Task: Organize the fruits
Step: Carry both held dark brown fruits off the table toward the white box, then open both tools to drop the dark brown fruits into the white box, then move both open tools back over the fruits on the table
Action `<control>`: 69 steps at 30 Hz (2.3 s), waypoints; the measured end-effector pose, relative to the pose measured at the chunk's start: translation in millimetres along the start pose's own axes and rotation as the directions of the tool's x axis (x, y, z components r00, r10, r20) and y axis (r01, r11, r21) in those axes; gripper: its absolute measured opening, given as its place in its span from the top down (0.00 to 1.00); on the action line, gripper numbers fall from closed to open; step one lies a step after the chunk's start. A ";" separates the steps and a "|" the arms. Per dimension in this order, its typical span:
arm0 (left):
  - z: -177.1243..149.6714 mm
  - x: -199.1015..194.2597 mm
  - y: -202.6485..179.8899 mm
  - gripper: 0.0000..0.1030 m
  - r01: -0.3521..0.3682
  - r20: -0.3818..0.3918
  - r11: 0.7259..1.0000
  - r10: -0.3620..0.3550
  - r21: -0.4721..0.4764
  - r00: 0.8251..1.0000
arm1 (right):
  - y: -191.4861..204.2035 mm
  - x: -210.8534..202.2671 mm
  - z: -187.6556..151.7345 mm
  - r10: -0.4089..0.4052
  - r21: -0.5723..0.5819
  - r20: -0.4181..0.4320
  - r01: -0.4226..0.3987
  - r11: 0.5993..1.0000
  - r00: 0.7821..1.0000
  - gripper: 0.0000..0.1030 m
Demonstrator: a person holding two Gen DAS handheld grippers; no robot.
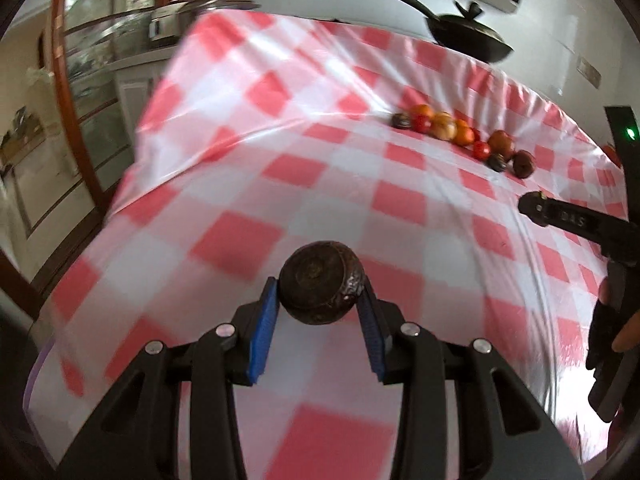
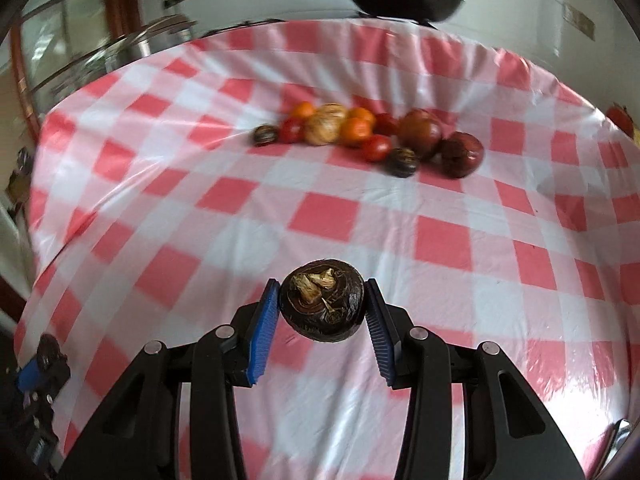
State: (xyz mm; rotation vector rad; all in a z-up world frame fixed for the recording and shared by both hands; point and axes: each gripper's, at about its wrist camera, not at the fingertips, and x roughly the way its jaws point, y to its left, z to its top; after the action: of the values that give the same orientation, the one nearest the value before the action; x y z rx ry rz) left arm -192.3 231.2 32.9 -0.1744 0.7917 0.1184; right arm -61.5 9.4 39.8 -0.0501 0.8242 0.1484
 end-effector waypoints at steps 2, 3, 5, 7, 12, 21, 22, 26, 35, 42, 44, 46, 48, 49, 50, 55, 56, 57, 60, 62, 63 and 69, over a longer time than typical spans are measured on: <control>-6.5 -8.3 14.5 0.62 -0.010 0.009 1.000 0.010 -0.022 1.000 | 16.1 -11.7 -8.1 0.023 -0.030 0.009 -0.023 0.999 1.000 0.59; -9.4 -11.9 21.2 0.62 -0.014 0.014 0.999 0.015 -0.031 1.000 | 24.7 -17.2 -11.8 0.032 -0.051 0.015 -0.031 0.998 0.999 0.59; -16.2 -21.2 36.8 0.62 -0.024 0.027 0.998 0.025 -0.052 0.999 | 41.3 -27.7 -18.6 0.050 -0.093 0.026 -0.047 0.995 0.998 0.59; -22.4 -28.8 48.8 0.62 -0.031 0.038 0.997 0.033 -0.066 0.999 | 56.1 -37.8 -25.2 0.075 -0.125 0.035 -0.070 0.990 0.997 0.59; -40.4 -47.0 74.2 0.62 -0.047 0.060 0.994 0.053 -0.094 0.997 | 102.0 -63.7 -47.8 0.146 -0.233 0.045 -0.132 0.963 0.988 0.59; -83.6 -90.6 137.6 0.62 -0.119 0.099 0.976 0.139 -0.183 0.985 | 191.3 -114.6 -101.9 0.348 -0.485 0.028 -0.292 0.824 0.937 0.58; -87.4 -94.5 144.0 0.61 -0.132 0.102 0.974 0.153 -0.186 0.983 | 200.2 -120.1 -107.6 0.367 -0.508 0.024 -0.305 0.805 0.930 0.58; -111.9 -110.9 176.5 0.61 -0.197 0.083 0.962 0.216 -0.189 0.973 | 236.9 -136.6 -131.1 0.458 -0.589 -0.032 -0.387 0.709 0.888 0.58; -162.3 -89.9 206.9 0.61 -0.297 -0.063 0.949 0.292 -0.104 0.954 | 305.4 -118.4 -192.7 0.484 -0.650 -0.289 -0.540 0.534 0.826 0.58; -189.3 -64.7 235.8 0.61 -0.304 -0.193 0.933 0.267 -0.195 0.944 | 338.1 -62.3 -235.7 0.371 -0.631 -0.464 -0.594 0.499 0.804 0.58; -194.2 -61.6 241.1 0.61 -0.309 -0.211 0.928 0.266 -0.209 0.941 | 345.8 -45.0 -247.5 0.324 -0.629 -0.504 -0.597 0.498 0.801 0.58; -198.1 -58.8 244.8 0.60 -0.312 -0.220 0.925 0.265 -0.215 0.939 | 350.2 -33.8 -258.2 0.286 -0.642 -0.521 -0.590 0.489 0.804 0.58; -199.9 -55.4 248.0 0.45 -0.319 -0.230 0.922 0.269 -0.220 0.935 | 351.4 -29.1 -266.3 0.262 -0.650 -0.537 -0.591 0.478 0.802 0.58; -200.3 -54.3 249.8 0.33 -0.323 -0.231 0.919 0.272 -0.225 0.934 | 350.6 -25.7 -269.2 0.249 -0.652 -0.546 -0.593 0.473 0.800 0.57; -200.2 -53.4 250.9 0.32 -0.325 -0.229 0.917 0.274 -0.229 0.934 | 350.0 -24.6 -272.6 0.235 -0.659 -0.548 -0.588 0.469 0.803 0.55; -200.5 -39.5 246.6 0.17 -0.339 -0.244 0.914 0.284 -0.225 0.927 | 348.3 -31.0 -279.9 0.219 -0.681 -0.547 -0.582 0.444 0.808 0.41; -199.9 -35.4 246.0 0.17 -0.342 -0.256 0.914 0.284 -0.219 0.924 | 349.1 -32.3 -283.9 0.200 -0.692 -0.554 -0.580 0.430 0.808 0.38; -200.9 -32.4 245.7 0.17 -0.346 -0.269 0.914 0.286 -0.213 0.920 | 347.7 -28.9 -284.4 0.178 -0.704 -0.557 -0.574 0.417 0.812 0.38; -206.1 -23.9 245.8 0.17 -0.350 -0.310 0.914 0.278 -0.205 0.909 | 343.7 -30.3 -297.3 0.089 -0.756 -0.547 -0.537 0.374 0.833 0.37; -211.9 -20.2 246.1 0.17 -0.352 -0.340 0.913 0.271 -0.206 0.901 | 338.7 -31.8 -296.0 0.088 -0.742 -0.563 -0.549 0.384 0.822 0.37; -213.8 -20.6 245.7 0.17 -0.352 -0.348 0.913 0.268 -0.206 0.898 | 337.9 -33.3 -295.6 0.081 -0.741 -0.570 -0.554 0.380 0.818 0.37; -220.3 -20.5 244.8 0.17 -0.361 -0.389 0.914 0.269 -0.187 0.881 | 330.4 -37.3 -292.6 0.045 -0.707 -0.629 -0.595 0.382 0.776 0.36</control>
State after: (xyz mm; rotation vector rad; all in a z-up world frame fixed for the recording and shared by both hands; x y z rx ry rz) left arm -401.8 426.0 -131.5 -0.3150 1.1658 0.5154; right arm -349.2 302.0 -126.9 -1.0011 1.2253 1.0325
